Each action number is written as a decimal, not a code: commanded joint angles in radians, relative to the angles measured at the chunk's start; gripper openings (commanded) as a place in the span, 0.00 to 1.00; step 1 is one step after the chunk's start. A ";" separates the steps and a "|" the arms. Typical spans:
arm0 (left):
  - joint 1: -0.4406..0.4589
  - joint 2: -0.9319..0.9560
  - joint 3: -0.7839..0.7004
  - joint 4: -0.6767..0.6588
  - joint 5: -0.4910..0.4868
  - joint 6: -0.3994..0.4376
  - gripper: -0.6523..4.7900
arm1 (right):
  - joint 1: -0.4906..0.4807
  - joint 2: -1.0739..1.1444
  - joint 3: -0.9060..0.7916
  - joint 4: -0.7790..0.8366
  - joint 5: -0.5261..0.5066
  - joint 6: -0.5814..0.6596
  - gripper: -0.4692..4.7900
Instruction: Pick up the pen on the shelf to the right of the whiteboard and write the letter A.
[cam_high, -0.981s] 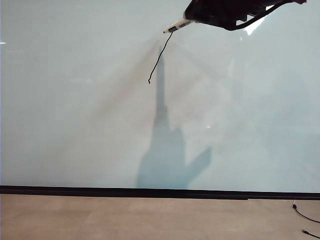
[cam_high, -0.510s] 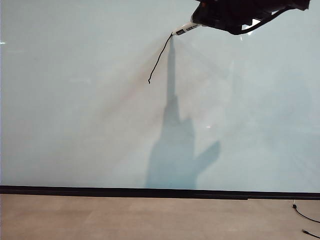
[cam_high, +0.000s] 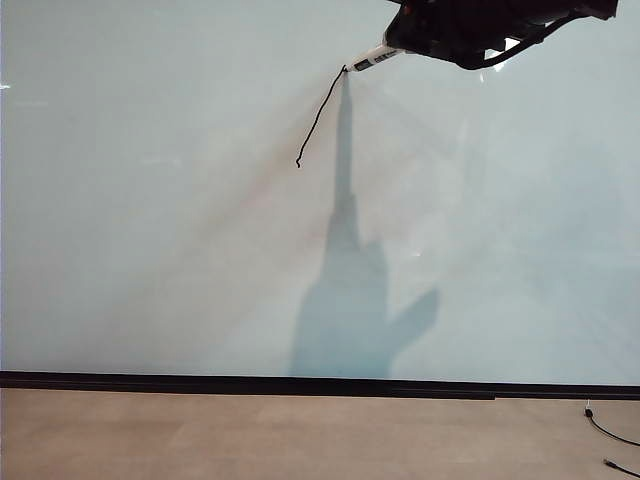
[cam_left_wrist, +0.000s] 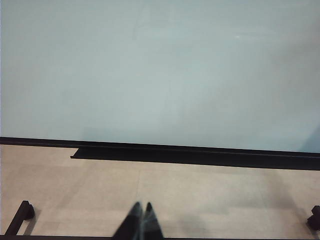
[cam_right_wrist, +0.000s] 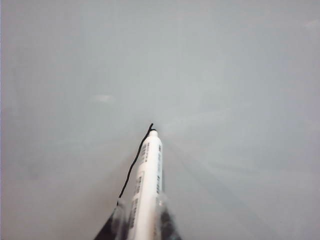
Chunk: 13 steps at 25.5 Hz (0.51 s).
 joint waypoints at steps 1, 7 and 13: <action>0.000 0.001 0.002 0.009 0.000 0.005 0.11 | -0.003 -0.003 0.002 -0.032 0.040 0.004 0.07; 0.000 0.001 0.002 0.009 0.000 0.005 0.11 | -0.003 -0.003 -0.008 -0.063 0.052 0.005 0.07; 0.000 0.001 0.002 0.009 0.000 0.005 0.11 | -0.003 -0.004 -0.048 -0.066 0.069 0.031 0.07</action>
